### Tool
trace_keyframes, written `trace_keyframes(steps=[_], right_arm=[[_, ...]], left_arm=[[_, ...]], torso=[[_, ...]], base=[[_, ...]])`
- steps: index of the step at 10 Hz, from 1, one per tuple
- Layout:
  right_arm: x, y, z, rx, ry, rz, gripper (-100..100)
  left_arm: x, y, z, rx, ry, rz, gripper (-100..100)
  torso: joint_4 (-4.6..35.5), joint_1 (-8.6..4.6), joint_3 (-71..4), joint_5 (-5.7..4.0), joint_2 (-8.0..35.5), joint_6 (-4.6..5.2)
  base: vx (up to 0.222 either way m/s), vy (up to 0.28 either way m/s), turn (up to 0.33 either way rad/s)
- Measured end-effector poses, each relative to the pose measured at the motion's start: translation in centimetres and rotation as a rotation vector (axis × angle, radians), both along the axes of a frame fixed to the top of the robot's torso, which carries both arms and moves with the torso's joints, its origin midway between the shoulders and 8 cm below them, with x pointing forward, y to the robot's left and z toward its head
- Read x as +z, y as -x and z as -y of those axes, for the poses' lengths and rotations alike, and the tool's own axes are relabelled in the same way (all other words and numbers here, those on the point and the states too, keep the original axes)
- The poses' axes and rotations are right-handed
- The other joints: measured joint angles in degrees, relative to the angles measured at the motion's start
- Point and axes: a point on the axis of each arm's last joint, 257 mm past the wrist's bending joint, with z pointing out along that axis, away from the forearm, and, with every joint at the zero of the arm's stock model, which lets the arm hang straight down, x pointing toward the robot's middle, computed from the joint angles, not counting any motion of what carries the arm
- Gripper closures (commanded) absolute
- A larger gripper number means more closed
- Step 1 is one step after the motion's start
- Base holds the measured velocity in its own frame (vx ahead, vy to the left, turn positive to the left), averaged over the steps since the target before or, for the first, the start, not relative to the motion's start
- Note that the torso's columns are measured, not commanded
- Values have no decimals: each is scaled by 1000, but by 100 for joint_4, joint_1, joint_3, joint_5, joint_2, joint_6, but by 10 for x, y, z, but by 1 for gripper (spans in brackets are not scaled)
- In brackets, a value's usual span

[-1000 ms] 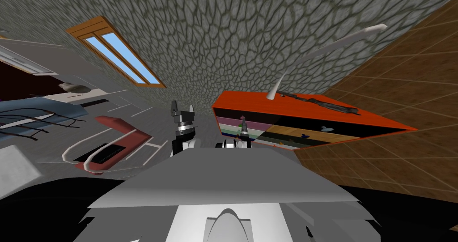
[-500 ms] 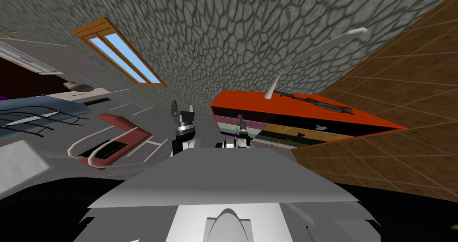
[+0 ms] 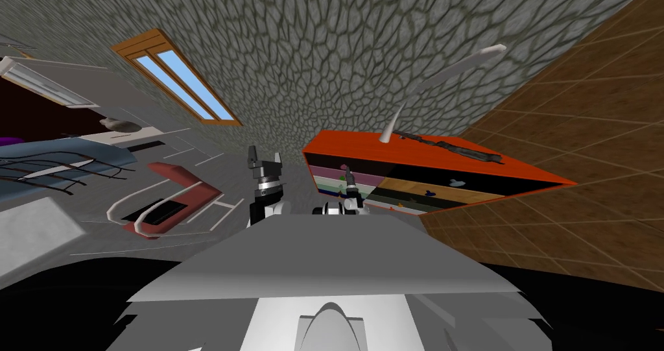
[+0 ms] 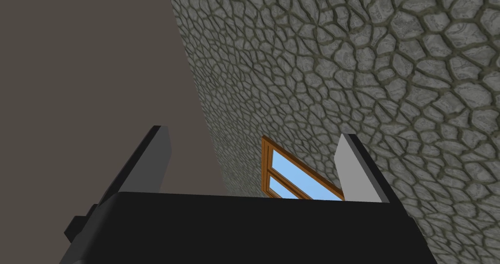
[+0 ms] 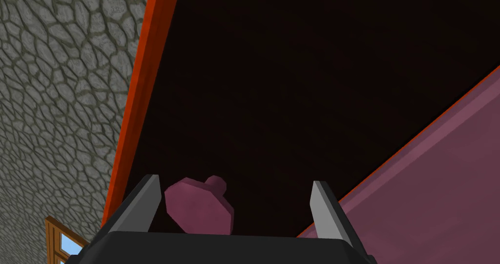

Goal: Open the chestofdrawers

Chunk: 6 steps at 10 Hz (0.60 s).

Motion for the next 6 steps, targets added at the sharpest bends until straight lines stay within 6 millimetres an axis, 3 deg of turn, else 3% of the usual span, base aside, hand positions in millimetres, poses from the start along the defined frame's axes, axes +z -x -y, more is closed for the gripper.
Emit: trace_keyframes(steps=[3,6], right_arm=[[5,-9,-18,29,24,-15,-100],[12,-14,-56,62,4,-29,-100]], left_arm=[[0,0,0,0,0,0,0],[0,0,0,0,0,0,0]], torso=[[-2,5,-4,1,-7,1],[-1,10,-3,3,-6,0]], base=[[-40,-66,16],[-28,-45,11]])
